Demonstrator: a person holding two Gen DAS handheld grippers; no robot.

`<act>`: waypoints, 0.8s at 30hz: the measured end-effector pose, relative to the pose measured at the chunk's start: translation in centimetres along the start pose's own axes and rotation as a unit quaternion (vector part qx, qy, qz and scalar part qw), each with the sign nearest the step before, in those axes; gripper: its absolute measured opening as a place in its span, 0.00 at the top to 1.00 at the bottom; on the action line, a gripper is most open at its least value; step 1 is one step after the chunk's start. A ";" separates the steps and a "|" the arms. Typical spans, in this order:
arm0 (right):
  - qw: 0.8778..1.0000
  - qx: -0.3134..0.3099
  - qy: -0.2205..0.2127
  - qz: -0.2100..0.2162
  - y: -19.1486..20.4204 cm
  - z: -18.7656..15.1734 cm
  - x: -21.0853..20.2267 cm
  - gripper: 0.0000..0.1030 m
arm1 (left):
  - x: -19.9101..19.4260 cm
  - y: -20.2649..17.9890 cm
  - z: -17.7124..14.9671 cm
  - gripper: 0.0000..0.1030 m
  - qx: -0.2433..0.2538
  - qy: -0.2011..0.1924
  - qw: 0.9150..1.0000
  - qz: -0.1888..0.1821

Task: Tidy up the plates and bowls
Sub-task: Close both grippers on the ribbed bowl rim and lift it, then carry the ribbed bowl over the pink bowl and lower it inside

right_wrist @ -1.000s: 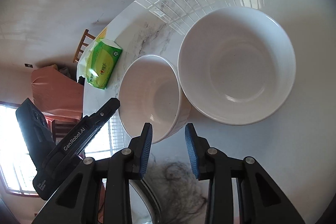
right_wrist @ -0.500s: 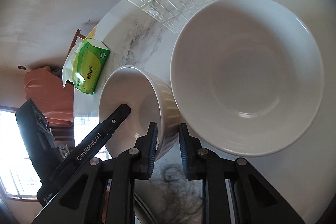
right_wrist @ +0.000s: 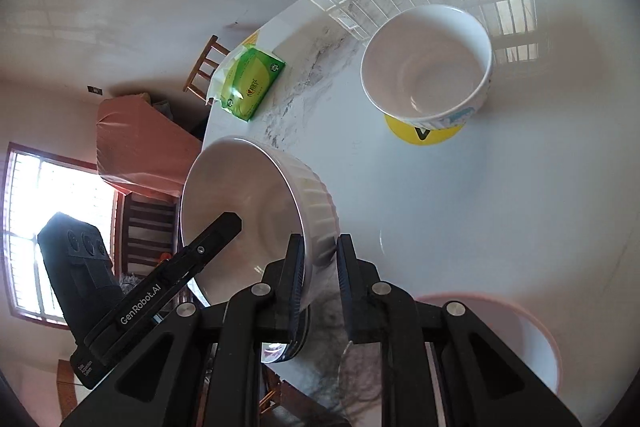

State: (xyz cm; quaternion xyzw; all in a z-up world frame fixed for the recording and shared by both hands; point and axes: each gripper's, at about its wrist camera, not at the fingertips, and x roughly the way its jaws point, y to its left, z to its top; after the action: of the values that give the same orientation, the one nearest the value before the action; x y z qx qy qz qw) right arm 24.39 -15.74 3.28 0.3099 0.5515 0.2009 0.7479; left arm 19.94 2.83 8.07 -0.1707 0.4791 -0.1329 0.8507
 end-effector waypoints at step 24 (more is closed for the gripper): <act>0.998 -0.002 0.001 -0.056 -7.8 -8.4 -6.0 0.84 | 5.5 -4.7 -9.3 0.83 0.060 0.072 0.994 0.055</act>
State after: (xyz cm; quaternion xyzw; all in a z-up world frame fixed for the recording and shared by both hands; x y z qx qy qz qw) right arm 14.25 -23.23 0.45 0.2769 0.5685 0.1604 0.7579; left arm 14.45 -5.11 1.28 -0.0828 0.5389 -0.1259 0.8288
